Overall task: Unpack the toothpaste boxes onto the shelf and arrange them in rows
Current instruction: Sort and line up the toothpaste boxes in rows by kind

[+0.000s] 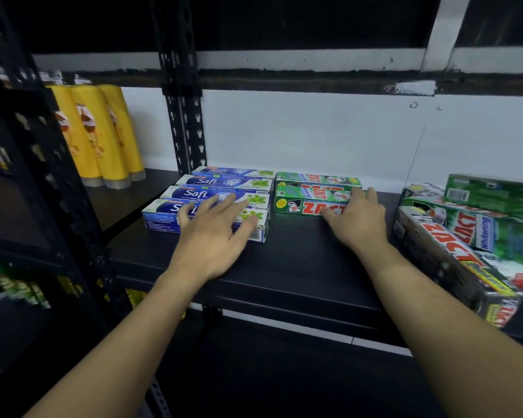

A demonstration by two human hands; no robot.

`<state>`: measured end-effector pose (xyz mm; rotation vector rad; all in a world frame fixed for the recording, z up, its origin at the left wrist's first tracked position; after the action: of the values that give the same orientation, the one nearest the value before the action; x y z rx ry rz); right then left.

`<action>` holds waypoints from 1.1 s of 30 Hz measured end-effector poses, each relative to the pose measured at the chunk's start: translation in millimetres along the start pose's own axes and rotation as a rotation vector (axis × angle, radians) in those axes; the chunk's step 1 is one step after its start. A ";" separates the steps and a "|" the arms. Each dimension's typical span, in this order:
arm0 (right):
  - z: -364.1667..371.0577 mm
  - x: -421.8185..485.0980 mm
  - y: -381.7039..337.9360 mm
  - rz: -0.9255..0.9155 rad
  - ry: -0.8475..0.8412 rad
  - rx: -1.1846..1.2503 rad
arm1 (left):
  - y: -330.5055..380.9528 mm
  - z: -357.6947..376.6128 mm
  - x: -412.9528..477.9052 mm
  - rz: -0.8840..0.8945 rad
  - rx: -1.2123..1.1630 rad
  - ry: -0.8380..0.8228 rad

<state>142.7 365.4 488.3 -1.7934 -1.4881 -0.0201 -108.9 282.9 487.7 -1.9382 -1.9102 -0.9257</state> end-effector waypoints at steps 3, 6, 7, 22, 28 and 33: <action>-0.6 3.3 0.1 0.019 0.032 0.068 | -0.3 -0.2 -0.3 -0.002 -0.004 0.003; -4.3 4.6 2.2 0.077 0.061 0.163 | -0.8 -0.3 -0.6 0.001 -0.004 0.008; -5.8 4.6 3.4 0.098 0.069 0.191 | -0.6 -0.4 -0.7 0.000 -0.006 0.006; -12.0 1.4 7.0 0.223 0.050 0.151 | -0.1 -1.7 -1.7 -0.015 0.003 -0.001; -9.3 3.9 6.0 0.189 0.030 0.091 | 1.2 -2.6 -1.4 -0.018 -0.007 -0.007; -8.5 3.8 4.3 0.178 0.030 0.067 | 1.1 -2.4 -1.5 -0.013 0.005 -0.010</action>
<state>151.3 363.8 493.6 -1.8570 -1.2884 0.0906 -108.3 280.2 488.9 -1.9334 -1.9307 -0.9153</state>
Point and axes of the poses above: each hand's wrist, its own x-axis towards the middle knuckle, its own z-axis out of the palm, y = z × x, the point moved 4 cm from there along x, towards the middle knuckle, and after that the axes turned 12 degrees about y, right-handed, at the moved point
